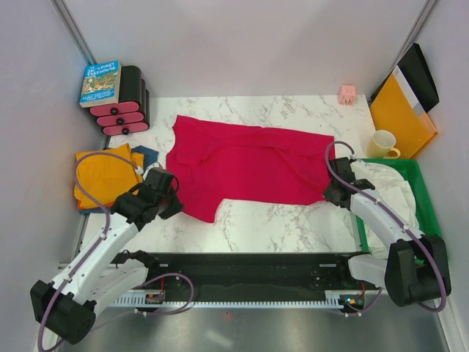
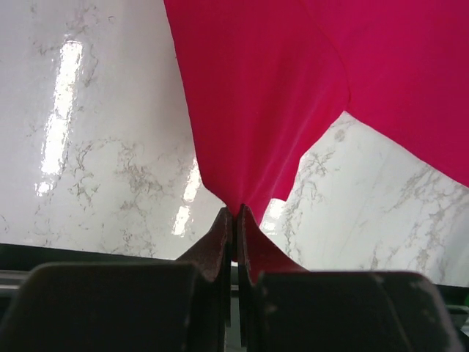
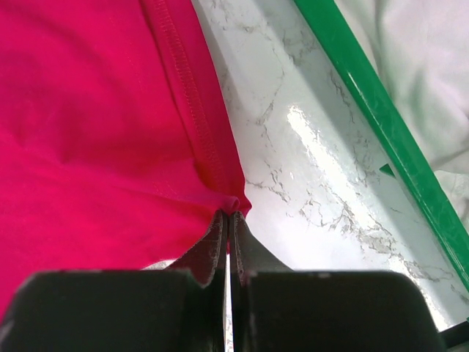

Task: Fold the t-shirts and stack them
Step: Grap the side of the flattened tshirt closest away from the robot with both arms

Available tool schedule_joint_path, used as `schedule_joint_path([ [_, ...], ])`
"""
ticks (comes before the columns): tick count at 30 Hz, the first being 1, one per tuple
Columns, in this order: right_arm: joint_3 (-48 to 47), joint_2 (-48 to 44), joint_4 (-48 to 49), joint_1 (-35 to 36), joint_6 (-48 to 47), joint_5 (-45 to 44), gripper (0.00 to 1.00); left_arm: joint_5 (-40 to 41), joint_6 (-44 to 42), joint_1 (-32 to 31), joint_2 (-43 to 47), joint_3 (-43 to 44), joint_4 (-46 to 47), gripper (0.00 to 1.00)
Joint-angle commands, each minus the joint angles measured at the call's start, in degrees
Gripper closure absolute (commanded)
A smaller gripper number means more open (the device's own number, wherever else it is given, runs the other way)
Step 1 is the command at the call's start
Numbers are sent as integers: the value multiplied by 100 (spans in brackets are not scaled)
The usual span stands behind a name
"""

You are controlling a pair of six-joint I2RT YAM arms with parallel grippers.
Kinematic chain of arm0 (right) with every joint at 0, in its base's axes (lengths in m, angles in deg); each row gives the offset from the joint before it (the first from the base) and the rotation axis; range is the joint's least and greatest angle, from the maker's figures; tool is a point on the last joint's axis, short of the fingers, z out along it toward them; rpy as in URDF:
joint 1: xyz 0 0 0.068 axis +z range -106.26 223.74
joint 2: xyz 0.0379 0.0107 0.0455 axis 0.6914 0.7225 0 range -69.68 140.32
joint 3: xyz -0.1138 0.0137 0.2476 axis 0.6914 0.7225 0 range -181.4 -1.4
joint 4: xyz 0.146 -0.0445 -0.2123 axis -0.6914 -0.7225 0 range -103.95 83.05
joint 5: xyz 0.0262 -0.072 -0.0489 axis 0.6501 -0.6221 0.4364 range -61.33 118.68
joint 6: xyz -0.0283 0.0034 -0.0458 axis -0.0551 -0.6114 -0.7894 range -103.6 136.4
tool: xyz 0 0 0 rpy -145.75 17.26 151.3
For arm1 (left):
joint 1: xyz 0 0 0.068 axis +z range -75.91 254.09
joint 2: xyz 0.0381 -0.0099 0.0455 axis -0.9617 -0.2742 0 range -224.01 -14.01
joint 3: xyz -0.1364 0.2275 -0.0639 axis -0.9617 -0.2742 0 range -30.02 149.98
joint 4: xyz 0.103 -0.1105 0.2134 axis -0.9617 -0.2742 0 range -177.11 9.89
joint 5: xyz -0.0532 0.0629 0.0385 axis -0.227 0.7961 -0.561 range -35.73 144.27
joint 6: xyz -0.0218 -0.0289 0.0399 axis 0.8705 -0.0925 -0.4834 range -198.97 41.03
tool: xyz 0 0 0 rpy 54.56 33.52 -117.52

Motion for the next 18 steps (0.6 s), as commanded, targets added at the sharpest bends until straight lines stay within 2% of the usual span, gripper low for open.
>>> schedule_joint_path([
  [1, 0, -125, -116, 15, -74, 95, 100, 129, 271, -48, 437, 465, -516, 98],
  [9, 361, -301, -151, 7, -109, 139, 100, 287, 491, -48, 1131, 457, -1228, 98],
  [18, 194, -600, -380, 16, -162, 69, 100, 295, 518, -48, 1062, 553, -1405, 98],
])
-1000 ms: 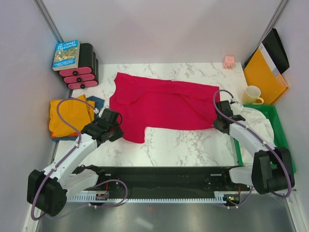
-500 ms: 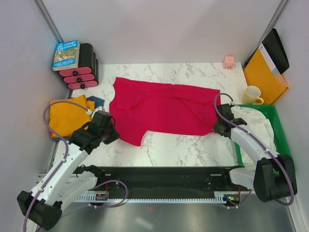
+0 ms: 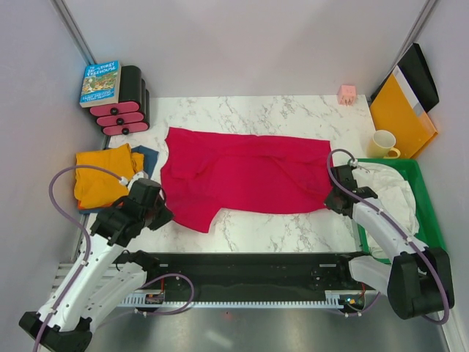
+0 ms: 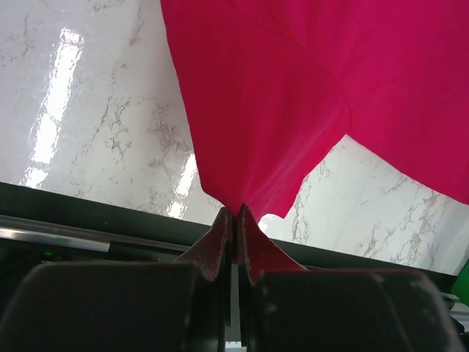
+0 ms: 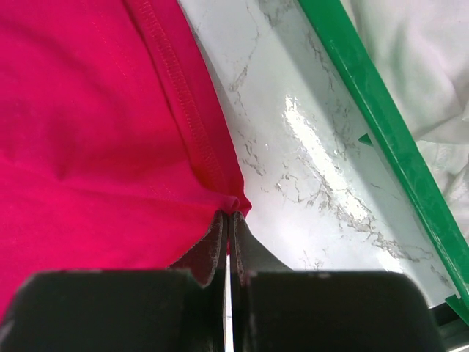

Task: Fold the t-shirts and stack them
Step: Grap the side of the flattened tshirt closest away from the robot with both arms

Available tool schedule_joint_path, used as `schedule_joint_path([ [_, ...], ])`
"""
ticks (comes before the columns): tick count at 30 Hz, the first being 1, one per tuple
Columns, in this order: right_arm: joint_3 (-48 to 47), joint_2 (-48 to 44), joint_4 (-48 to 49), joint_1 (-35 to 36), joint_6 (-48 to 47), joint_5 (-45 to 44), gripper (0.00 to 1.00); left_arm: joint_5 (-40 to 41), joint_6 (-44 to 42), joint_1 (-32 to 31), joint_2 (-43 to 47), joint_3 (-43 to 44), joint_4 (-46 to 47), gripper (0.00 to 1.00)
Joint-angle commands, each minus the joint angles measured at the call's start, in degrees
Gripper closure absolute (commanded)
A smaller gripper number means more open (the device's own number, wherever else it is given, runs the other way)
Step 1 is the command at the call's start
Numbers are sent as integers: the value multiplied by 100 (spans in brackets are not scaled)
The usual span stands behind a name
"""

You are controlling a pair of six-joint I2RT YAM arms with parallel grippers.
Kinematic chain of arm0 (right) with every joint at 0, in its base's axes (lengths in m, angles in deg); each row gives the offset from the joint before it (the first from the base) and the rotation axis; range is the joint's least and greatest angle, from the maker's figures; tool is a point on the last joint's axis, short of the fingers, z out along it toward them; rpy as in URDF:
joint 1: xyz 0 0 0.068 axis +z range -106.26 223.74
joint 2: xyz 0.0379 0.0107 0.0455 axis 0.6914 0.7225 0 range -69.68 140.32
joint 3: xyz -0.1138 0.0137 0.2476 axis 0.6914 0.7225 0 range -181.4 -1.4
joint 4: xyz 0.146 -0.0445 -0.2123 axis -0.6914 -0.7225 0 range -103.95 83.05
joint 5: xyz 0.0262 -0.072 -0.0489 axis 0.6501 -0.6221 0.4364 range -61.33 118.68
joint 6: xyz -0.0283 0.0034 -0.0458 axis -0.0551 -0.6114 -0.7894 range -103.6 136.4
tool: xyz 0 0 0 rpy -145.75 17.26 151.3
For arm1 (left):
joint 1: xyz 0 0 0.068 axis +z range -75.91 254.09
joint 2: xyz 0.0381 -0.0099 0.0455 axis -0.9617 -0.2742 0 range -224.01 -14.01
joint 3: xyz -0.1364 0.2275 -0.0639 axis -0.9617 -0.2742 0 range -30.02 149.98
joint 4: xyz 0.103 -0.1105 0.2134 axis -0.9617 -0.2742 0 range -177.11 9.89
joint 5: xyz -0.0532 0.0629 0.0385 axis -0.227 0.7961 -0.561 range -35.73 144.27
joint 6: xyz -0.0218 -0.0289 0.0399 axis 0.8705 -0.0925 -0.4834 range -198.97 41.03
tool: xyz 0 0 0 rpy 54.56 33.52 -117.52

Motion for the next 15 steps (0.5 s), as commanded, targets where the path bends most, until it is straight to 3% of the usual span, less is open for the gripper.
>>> schedule_joint_path([
  [1, -369, -130, -168, 16, -96, -97, 100, 263, 111, -19, -271, 358, -58, 98],
  [15, -1478, 546, -46, 16, -308, -607, 100, 1573, -820, -10, -2081, 1616, 944, 98],
])
